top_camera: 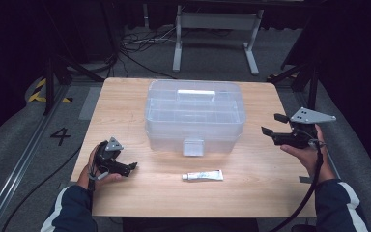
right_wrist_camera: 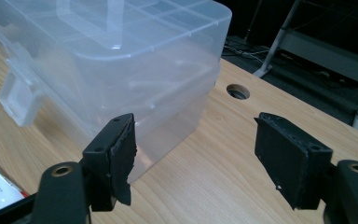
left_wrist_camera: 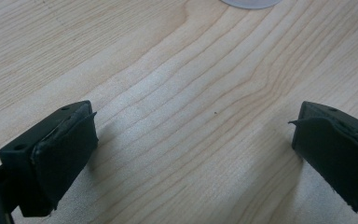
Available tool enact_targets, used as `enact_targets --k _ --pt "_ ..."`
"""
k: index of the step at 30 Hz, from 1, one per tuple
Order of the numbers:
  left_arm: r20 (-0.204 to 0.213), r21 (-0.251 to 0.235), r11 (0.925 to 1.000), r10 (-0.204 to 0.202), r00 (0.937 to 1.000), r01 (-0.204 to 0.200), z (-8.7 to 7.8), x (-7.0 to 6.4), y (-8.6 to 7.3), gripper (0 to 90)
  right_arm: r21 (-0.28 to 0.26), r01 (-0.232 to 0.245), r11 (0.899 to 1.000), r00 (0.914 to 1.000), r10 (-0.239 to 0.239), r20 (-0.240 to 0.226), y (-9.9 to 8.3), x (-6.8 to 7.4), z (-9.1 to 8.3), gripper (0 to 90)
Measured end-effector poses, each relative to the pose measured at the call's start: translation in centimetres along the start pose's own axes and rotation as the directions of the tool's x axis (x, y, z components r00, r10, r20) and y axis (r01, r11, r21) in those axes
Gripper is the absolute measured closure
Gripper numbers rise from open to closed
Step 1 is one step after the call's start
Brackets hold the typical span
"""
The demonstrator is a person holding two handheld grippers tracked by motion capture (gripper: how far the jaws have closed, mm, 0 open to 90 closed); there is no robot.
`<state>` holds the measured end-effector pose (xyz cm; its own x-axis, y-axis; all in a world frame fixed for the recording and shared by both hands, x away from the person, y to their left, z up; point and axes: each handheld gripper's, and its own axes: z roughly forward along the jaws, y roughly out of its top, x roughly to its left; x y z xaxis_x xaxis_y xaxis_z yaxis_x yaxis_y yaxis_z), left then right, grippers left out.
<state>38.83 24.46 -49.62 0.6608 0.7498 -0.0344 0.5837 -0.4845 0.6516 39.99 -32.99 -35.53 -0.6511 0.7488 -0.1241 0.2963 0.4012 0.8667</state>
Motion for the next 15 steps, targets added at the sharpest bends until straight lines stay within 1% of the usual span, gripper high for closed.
enact_targets --k 2,6,8,10,11,14,15 --pt "-0.001 0.0 1.0 0.001 1.0 -0.001 0.0 0.0 0.0 0.2 -0.005 0.01 1.0 0.9999 -0.01 0.002 0.5 0.1 0.0 29.6" --pt "0.0 0.0 1.0 0.0 1.0 0.0 0.0 0.0 0.0 0.2 -0.007 0.021 1.0 0.9997 -0.022 -0.011 1.3 0.4 0.3 29.6" --pt "0.0 0.0 1.0 0.0 1.0 0.0 0.0 0.0 0.0 0.2 -0.008 0.026 1.0 0.9996 -0.026 -0.013 1.5 0.4 0.4 29.6" --pt "-0.003 0.001 1.0 0.004 1.0 -0.004 0.0 0.0 0.0 0.2 -0.016 0.033 0.999 0.9993 -0.034 -0.017 2.2 0.6 0.7 29.9" --pt "-0.001 0.0 1.0 0.001 1.0 -0.001 0.0 0.0 0.0 0.2 -0.016 0.033 0.999 0.9993 -0.034 -0.017 2.2 0.6 0.7 29.9" --pt "-0.002 0.001 1.0 0.003 1.0 -0.003 0.0 0.0 0.0 0.2 -0.03 0.038 0.999 0.999 -0.039 -0.023 3.0 0.8 0.7 30.3" --pt "-0.001 0.0 1.0 0.0 1.0 0.0 0.0 0.0 0.0 0.2 -0.035 0.046 0.998 0.9985 -0.047 -0.029 3.6 0.9 1.0 30.9"
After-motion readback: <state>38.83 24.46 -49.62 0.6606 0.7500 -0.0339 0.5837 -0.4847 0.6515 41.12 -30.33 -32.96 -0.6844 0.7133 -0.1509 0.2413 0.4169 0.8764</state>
